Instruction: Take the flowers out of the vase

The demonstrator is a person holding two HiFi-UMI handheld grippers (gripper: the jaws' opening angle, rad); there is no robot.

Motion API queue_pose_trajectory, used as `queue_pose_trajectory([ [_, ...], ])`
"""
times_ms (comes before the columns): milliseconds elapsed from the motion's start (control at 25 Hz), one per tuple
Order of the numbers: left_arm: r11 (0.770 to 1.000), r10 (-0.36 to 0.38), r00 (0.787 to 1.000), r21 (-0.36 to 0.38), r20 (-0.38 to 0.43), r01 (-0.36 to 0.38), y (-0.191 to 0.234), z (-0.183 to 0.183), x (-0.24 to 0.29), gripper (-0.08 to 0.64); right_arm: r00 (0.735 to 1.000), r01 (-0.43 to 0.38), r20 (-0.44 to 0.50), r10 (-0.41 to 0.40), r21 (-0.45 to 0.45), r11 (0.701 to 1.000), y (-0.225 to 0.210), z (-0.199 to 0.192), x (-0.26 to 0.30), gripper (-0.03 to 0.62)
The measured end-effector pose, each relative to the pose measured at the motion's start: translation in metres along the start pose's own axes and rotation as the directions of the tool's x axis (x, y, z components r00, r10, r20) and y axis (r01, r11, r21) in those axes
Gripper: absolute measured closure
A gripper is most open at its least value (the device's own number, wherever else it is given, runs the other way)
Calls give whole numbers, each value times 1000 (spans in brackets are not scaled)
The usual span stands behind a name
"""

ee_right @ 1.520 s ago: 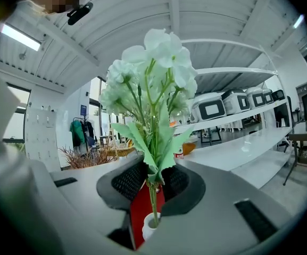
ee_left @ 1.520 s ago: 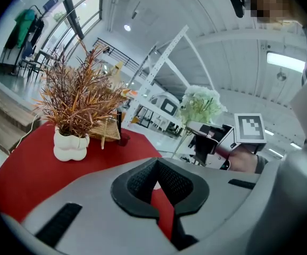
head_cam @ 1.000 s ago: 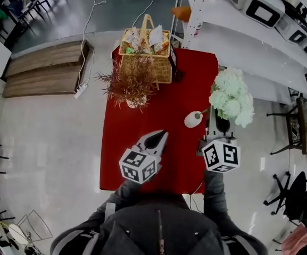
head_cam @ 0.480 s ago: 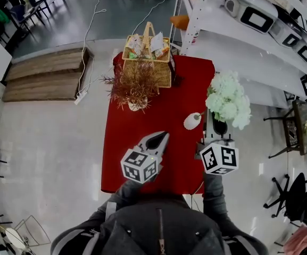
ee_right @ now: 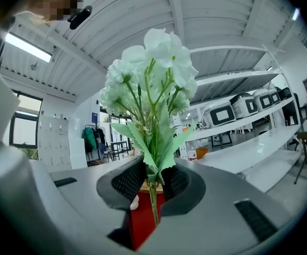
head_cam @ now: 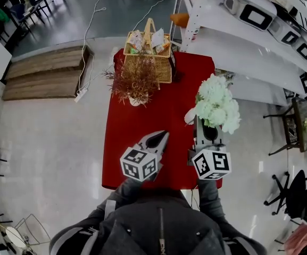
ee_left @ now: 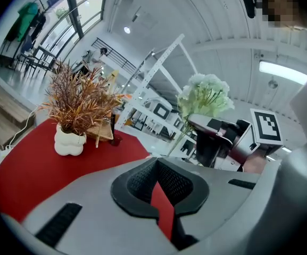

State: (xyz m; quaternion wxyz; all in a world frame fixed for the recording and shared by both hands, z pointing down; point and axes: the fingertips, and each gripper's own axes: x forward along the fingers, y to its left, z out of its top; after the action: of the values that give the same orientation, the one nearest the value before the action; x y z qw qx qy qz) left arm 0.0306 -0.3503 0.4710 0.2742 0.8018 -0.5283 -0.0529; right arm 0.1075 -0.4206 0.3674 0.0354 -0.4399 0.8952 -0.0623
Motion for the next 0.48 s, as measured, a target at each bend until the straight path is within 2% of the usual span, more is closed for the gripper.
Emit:
queue_pose_trajectory([
  [480,1000,-3,999,-14,-35,2,-5,-14,-8,552,990,-48,-129,56,58,997,25,-58,-27,519],
])
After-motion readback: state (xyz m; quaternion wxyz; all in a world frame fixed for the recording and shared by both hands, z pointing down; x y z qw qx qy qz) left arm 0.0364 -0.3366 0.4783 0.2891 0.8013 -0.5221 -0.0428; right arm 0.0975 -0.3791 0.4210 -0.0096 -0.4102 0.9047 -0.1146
